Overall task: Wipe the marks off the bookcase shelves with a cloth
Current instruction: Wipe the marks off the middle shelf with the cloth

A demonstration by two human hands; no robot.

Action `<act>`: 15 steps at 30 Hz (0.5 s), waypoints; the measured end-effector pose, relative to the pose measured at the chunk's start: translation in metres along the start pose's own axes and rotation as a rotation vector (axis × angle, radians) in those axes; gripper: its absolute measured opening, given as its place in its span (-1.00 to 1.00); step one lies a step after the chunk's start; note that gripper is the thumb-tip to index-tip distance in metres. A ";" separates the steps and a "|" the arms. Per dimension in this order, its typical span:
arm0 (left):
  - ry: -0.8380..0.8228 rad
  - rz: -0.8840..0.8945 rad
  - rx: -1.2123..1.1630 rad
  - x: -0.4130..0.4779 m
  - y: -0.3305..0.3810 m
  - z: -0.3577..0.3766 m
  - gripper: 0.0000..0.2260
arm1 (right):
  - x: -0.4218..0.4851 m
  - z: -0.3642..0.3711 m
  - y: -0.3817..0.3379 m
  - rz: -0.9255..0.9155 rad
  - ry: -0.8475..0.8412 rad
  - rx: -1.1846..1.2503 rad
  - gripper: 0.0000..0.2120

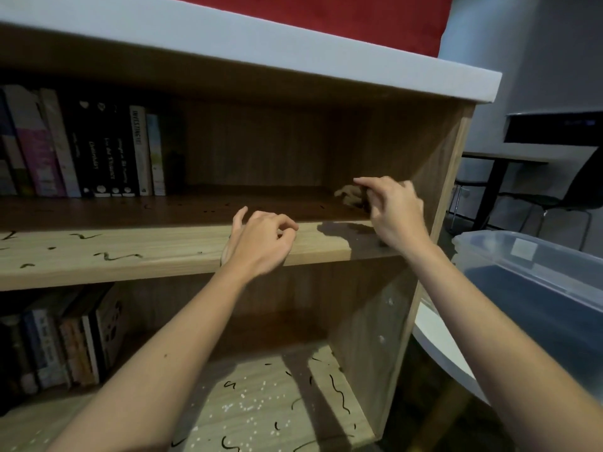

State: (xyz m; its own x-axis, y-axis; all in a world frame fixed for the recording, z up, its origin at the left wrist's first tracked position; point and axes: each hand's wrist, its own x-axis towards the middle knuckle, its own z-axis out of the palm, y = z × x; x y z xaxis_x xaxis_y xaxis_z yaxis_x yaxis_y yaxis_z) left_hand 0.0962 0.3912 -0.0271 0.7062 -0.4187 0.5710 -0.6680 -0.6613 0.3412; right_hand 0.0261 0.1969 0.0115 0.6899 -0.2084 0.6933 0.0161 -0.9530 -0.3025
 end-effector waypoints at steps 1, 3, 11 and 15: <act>-0.001 -0.007 0.001 -0.001 0.000 0.000 -0.75 | 0.002 0.014 0.007 0.086 -0.168 -0.034 -0.69; -0.004 -0.016 0.007 0.000 0.000 0.000 -0.75 | -0.001 0.034 0.016 0.208 -0.368 -0.112 -0.68; 0.014 -0.018 0.010 0.002 -0.001 0.003 -0.77 | -0.068 0.015 -0.005 -0.204 -0.275 0.224 -0.71; 0.008 -0.009 0.010 0.003 -0.001 0.005 -0.76 | -0.057 -0.010 0.005 -0.165 -0.074 0.297 -0.69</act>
State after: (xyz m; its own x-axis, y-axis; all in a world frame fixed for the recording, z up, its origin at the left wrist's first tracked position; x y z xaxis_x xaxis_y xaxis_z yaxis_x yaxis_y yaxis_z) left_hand 0.1003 0.3881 -0.0294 0.7106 -0.4077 0.5735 -0.6590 -0.6711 0.3395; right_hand -0.0202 0.2022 -0.0232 0.7108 -0.0297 0.7028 0.3345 -0.8647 -0.3747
